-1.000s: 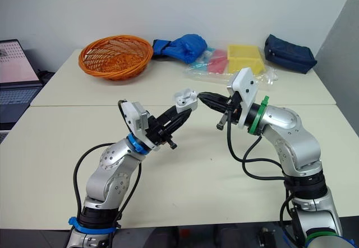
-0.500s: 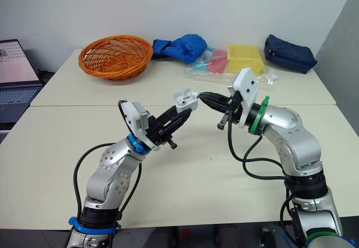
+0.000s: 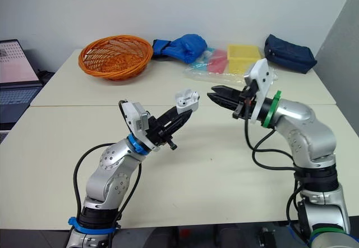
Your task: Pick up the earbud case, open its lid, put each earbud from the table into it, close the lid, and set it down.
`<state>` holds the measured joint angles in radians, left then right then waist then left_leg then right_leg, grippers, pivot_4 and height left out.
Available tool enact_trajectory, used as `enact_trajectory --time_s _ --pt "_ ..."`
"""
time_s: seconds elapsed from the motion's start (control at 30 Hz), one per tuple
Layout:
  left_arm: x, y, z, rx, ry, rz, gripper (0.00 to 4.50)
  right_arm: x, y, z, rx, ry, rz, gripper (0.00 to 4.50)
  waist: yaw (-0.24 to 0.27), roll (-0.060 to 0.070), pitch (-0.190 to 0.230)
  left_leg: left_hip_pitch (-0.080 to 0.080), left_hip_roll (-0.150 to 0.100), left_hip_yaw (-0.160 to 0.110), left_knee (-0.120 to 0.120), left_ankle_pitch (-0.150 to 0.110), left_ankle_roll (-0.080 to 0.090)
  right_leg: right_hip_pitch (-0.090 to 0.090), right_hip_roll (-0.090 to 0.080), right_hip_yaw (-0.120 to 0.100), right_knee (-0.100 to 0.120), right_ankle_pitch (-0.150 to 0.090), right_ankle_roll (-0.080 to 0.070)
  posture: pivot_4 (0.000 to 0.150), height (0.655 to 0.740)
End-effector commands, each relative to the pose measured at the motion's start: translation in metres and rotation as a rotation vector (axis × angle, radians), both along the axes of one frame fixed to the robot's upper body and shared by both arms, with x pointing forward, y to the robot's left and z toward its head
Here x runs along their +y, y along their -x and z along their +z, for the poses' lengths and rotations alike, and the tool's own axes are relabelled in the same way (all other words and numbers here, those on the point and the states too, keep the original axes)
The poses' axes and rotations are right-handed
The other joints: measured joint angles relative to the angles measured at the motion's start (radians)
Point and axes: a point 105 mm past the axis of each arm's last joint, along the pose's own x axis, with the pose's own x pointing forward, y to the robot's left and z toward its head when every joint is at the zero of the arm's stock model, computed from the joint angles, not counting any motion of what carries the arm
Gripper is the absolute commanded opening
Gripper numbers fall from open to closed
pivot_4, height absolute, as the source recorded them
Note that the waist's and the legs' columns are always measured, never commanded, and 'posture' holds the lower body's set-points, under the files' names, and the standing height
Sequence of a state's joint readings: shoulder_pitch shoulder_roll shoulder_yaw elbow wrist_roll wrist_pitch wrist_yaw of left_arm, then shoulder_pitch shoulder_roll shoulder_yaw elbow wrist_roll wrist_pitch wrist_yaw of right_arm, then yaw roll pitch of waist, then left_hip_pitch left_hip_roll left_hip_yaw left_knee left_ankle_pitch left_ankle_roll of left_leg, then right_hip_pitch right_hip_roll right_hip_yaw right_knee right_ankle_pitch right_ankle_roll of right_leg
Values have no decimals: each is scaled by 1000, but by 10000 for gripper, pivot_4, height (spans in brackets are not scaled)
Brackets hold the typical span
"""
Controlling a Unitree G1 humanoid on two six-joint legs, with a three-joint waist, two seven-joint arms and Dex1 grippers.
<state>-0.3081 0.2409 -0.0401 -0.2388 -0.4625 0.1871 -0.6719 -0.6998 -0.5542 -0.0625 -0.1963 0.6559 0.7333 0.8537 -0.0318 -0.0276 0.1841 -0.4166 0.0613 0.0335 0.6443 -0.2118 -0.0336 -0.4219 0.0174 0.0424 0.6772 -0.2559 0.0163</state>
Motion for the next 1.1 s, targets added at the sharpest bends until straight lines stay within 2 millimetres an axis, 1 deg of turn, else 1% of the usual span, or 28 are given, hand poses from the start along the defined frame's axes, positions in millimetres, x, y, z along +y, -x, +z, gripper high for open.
enact_trajectory --time_s 0.03,0.07,0.17,0.27,0.4,0.67,1.1 --pt "-6 9 13 -63 -1 -65 7771 0 11 18 193 -42 176 24412 -2 0 0 0 0 1 0 0 0 0 0 0 0 0 0 1500 7400" --pt "-6 10 14 -65 -4 -73 7771 2 13 16 214 -22 200 27743 -1 0 0 0 0 1 0 0 0 0 0 0 1 0 0 1500 7400" --pt "-7 9 16 -71 -5 -80 7771 8 8 12 186 -6 182 27743 1 0 0 0 0 -1 0 0 0 0 0 0 0 -1 -1 1500 7400" --pt "-7 10 17 -71 -3 -86 7771 16 3 13 182 -47 177 27743 0 0 0 -1 0 -1 -1 0 0 0 0 0 0 -1 -1 1500 7400" --pt "-9 11 18 -68 6 -95 7771 21 -3 13 175 -70 167 27743 0 0 0 -1 0 -1 0 0 0 0 0 0 0 -1 -1 1500 7400" --pt "-9 11 19 -62 10 -98 7771 21 -6 13 175 -75 169 27743 0 0 0 -1 0 -1 -1 0 0 0 0 0 0 -1 -1 1500 7400" --pt "-10 10 19 -64 16 -97 7771 19 -1 6 182 -38 183 27743 0 0 0 -1 0 -1 -1 0 0 0 0 0 0 -1 -1 1500 7400"
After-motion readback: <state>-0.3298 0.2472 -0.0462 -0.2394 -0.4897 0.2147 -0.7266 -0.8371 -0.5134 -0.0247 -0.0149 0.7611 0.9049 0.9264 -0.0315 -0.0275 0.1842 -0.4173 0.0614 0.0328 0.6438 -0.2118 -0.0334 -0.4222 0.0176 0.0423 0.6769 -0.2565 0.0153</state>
